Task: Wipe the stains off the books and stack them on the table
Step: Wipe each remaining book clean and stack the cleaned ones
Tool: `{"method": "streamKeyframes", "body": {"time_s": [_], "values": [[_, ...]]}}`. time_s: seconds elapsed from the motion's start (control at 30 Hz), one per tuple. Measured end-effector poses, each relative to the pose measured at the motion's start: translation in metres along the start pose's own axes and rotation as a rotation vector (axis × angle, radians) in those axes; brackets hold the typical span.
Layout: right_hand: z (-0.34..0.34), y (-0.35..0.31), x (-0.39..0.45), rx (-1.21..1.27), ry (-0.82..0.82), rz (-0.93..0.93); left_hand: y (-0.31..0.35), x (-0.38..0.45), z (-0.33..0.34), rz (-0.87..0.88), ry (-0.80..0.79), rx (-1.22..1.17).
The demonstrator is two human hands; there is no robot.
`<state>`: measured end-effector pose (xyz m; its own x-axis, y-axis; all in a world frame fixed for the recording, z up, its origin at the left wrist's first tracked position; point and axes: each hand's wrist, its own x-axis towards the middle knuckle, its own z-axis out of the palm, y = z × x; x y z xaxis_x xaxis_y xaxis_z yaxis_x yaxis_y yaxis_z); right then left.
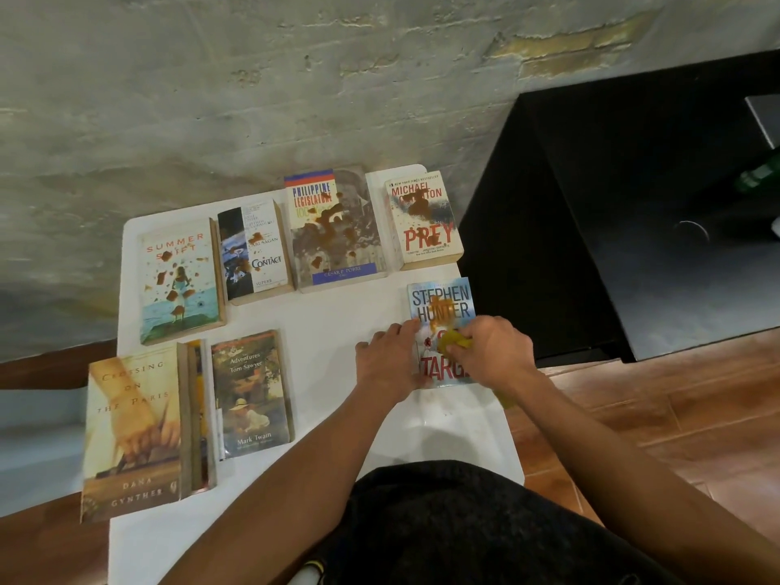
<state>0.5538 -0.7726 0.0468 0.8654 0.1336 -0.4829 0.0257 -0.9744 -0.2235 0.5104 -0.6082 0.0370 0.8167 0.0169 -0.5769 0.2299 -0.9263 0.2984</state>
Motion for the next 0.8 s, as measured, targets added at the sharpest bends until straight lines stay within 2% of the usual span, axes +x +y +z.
{"method": "streamKeyframes", "body": {"time_s": [0.13,0.3,0.47,0.8], "values": [[-0.005,-0.024,0.009,0.119,0.002,-0.033,-0.008,0.005,-0.008,0.009,-0.04,0.006],[0.004,-0.038,0.011,-0.051,0.07,-0.046,-0.012,0.007,-0.018,0.043,-0.14,0.051],[0.01,-0.037,0.0,-0.143,0.048,-0.082,-0.015,0.005,-0.016,0.07,-0.154,0.088],[0.027,-0.019,-0.034,-0.151,0.021,-0.146,-0.013,0.004,-0.011,0.068,-0.143,0.093]]}}
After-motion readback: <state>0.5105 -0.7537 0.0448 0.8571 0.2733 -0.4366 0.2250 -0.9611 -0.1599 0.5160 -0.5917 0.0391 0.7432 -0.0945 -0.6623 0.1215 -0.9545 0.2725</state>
